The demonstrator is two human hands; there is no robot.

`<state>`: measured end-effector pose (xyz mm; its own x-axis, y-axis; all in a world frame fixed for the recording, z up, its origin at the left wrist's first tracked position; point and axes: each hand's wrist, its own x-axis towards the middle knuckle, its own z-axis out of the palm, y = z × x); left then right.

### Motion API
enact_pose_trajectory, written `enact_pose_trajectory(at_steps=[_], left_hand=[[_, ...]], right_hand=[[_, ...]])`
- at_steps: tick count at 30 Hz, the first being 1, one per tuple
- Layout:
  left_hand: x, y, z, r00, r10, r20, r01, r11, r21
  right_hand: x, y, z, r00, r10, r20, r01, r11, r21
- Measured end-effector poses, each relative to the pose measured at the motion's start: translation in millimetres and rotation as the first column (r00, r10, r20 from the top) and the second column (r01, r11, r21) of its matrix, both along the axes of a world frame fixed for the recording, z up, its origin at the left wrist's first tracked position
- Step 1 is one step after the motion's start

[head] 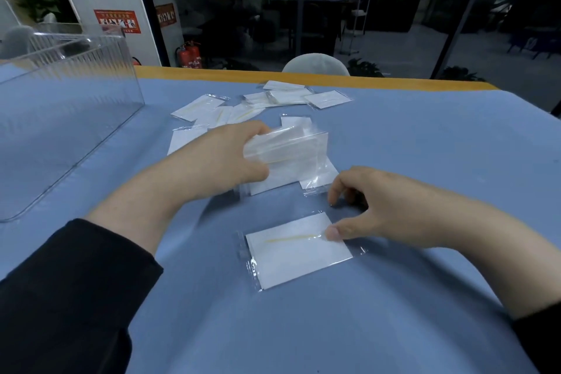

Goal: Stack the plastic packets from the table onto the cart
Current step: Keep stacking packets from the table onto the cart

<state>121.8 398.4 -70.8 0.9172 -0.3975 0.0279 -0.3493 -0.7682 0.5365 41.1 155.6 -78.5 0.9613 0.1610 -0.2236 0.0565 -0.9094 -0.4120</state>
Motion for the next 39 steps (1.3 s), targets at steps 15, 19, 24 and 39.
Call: enact_pose_trajectory(at_steps=[15,19,24,39], left_hand=[[-5,-2,5,0.992,-0.090,-0.090,0.055,0.941,-0.334],[-13,-12,-1,0.967,-0.189,-0.171,0.134,0.947,-0.291],[-22,-21,1,0.970,-0.183,-0.162,0.120,0.934,-0.337],[-34,-24,5,0.980,-0.179,0.090,0.187,0.978,-0.095]], right_hand=[[9,-15,-11,0.734,-0.184,0.654,-0.046,0.947,0.318],[11,-8,-25,0.798,-0.186,0.573,-0.043,0.931,0.362],[10,-10,-30,0.817,-0.160,0.553,-0.066,0.928,0.366],[8,-9,-27,0.908,-0.192,0.372,-0.081,0.792,0.606]])
